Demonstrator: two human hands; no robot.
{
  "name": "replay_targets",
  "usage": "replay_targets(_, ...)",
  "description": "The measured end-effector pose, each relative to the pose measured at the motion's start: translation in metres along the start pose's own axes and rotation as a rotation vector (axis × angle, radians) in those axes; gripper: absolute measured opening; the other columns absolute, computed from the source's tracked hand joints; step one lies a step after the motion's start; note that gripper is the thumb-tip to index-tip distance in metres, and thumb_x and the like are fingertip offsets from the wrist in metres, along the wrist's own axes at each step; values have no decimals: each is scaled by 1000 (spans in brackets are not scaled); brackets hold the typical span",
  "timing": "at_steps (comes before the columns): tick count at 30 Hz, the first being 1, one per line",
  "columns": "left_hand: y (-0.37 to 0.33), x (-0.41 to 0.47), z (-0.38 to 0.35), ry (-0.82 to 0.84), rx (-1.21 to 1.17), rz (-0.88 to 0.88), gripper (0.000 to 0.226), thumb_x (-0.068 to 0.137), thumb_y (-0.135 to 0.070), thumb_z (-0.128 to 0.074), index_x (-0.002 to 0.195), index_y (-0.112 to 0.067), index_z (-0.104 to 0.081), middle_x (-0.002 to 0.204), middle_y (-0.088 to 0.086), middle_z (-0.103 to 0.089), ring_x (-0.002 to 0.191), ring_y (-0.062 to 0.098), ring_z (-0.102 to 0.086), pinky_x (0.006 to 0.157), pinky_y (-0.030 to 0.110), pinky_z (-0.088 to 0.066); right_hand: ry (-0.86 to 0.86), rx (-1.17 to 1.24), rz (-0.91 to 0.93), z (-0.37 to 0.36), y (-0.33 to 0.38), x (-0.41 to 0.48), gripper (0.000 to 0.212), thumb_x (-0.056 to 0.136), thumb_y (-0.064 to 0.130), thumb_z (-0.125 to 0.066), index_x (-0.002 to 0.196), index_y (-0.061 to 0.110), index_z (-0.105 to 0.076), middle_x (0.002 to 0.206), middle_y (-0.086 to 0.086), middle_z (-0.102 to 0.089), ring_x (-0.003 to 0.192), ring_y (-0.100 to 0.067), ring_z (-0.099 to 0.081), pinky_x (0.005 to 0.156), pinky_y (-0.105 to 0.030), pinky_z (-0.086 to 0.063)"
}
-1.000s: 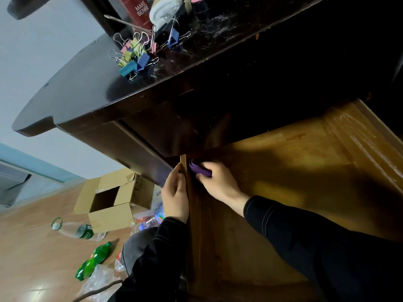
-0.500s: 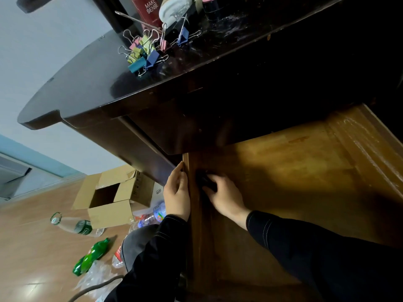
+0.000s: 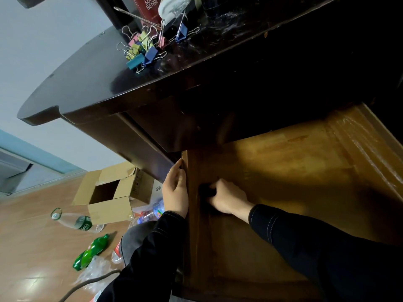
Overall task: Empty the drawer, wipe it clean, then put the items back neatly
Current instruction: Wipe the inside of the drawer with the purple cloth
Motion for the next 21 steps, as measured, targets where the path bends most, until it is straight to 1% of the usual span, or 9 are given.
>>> replay_targets(4, -3, -3, 0, 12, 23, 2, 36, 106, -15, -43, 140, -12, -55, 128, 3, -63, 121, 16, -57, 106, 31, -44, -40, 114, -3, 14, 8, 0, 20, 94, 31, -64, 113, 22, -65, 88, 6, -65, 81, -19, -68, 69, -35, -56)
replay_targets(6, -2, -8, 0, 37, 49, 11, 38, 107, -14, -41, 143, -13, -52, 130, 0, -60, 122, 12, -53, 106, 26, -39, -77, 142, 43, 19, 16, 1, 7, 95, 34, -63, 97, 27, -64, 85, 6, -64, 77, -19, -65, 64, -33, -50)
replay_targets(8, 2, -17, 2, 65, 62, 18, 39, 107, -14, -38, 144, -13, -49, 133, 1, -58, 125, 11, -50, 107, 23, -35, -122, 180, 118, 22, 24, -2, 19, 93, 37, -64, 77, 30, -56, 72, 9, -59, 64, -15, -58, 55, -29, -40)
replay_targets(9, 4, -23, 4, 73, 59, 23, 38, 107, -14, -38, 143, -12, -50, 133, 3, -58, 126, 12, -50, 108, 23, -35, -133, 195, 147, 23, 25, -5, 20, 92, 37, -64, 75, 31, -56, 69, 10, -57, 62, -13, -56, 54, -28, -37)
replay_targets(11, 8, -32, 7, 86, 43, 42, 36, 108, -16, -37, 140, -13, -52, 131, 4, -59, 125, 14, -51, 109, 25, -36, -110, 220, 173, 21, 25, -11, 7, 94, 36, -64, 88, 32, -64, 79, 11, -63, 71, -14, -60, 58, -32, -45)
replay_targets(12, 8, -35, 8, 87, 39, 52, 35, 108, -17, -37, 138, -13, -54, 129, 4, -60, 124, 14, -52, 109, 25, -37, -72, 222, 164, 18, 23, -12, 8, 95, 34, -64, 101, 30, -67, 91, 8, -67, 81, -17, -64, 67, -37, -53)
replay_targets(14, 5, -36, 9, 74, 32, 52, 34, 108, -16, -37, 136, -13, -55, 125, 2, -62, 121, 13, -54, 105, 20, -38, 20, 243, 83, 16, 19, -13, 22, 96, 28, -65, 117, 22, -68, 106, 0, -70, 97, -23, -66, 86, -43, -57)
replay_targets(18, 3, -38, 9, 63, 35, 54, 32, 108, -17, -38, 133, -14, -58, 121, 1, -63, 110, 6, -56, 89, 1, -35, 26, 257, 130, 26, 31, -12, 10, 91, 30, -69, 98, 23, -69, 95, -2, -70, 89, -22, -67, 81, -43, -58)
replay_targets(21, 4, -38, 10, 54, 29, 67, 31, 108, -19, -39, 132, -16, -58, 116, -4, -63, 102, -8, -54, 82, -6, -33, -24, 276, 158, 22, 30, -20, 16, 92, 30, -68, 108, 29, -68, 102, 7, -70, 96, -16, -66, 88, -43, -58)
Point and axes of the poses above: each hand's wrist, its own x-axis towards the middle knuckle, its own z-axis out of the back of the hand, y = z × x, the point moved 7 cm from there along x, towards the middle knuckle
